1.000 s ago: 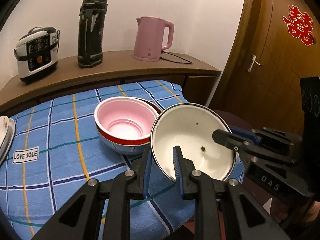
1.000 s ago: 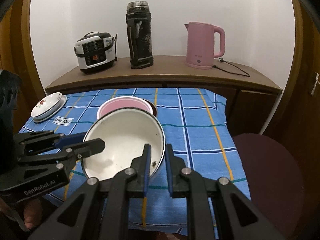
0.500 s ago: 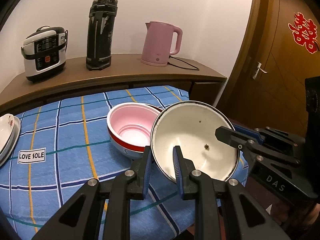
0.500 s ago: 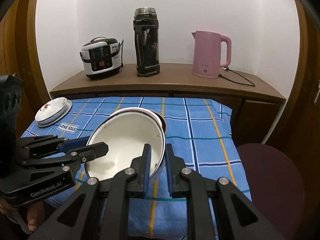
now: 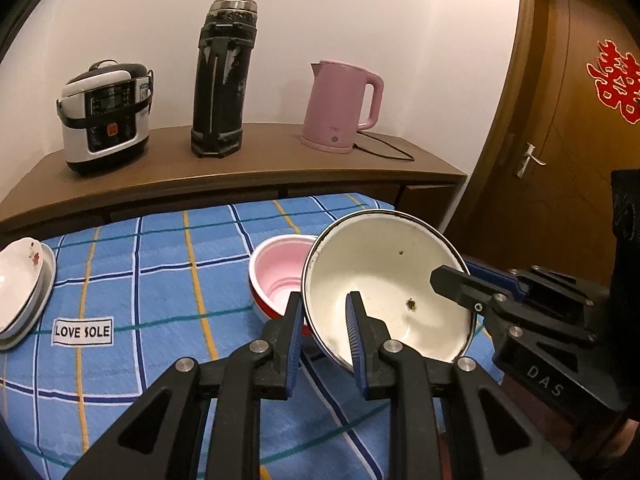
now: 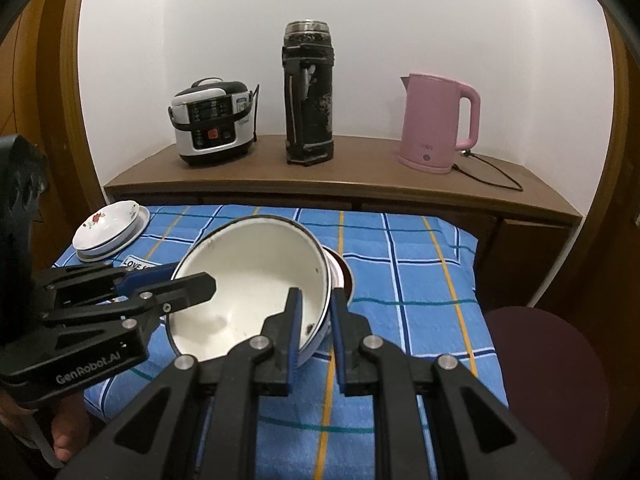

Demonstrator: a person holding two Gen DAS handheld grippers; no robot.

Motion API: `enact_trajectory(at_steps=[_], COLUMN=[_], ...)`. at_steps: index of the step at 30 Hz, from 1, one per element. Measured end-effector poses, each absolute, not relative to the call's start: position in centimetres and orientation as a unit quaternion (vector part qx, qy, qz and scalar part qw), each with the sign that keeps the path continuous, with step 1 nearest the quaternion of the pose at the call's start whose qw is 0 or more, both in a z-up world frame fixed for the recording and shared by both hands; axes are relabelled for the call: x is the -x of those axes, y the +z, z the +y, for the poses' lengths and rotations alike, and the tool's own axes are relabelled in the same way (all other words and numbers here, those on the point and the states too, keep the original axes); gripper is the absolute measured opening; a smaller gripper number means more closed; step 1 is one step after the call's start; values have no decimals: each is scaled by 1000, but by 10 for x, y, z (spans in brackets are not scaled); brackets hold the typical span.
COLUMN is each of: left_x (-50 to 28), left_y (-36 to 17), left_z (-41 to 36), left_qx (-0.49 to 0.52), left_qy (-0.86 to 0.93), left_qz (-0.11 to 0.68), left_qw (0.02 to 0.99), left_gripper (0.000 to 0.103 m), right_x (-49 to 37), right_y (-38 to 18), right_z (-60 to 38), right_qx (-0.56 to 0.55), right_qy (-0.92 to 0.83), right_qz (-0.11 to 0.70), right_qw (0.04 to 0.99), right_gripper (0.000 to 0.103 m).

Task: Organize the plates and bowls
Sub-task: 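Lift the white enamel bowl with both grippers over the nested bowls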

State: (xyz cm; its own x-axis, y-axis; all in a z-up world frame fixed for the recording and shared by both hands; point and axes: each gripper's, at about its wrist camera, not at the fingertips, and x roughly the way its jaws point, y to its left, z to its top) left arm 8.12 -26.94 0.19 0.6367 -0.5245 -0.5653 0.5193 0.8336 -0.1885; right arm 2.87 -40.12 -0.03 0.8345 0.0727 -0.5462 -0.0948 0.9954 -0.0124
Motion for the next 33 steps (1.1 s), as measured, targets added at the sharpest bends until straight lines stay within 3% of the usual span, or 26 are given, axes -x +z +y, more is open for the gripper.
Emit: enact_trajectory(at_steps=[33], left_x=[-123], left_y=[1], left_z=[-287], left_qx=[-24], left_qy=[-270], left_qz=[316], left_qw=[909], left_gripper=[23], right_x=[-83], right_y=[-9], right_z=[-415], right_qx=[2], right_qy=[35], right_qz=[306], right_qw=[951], right_gripper=[15])
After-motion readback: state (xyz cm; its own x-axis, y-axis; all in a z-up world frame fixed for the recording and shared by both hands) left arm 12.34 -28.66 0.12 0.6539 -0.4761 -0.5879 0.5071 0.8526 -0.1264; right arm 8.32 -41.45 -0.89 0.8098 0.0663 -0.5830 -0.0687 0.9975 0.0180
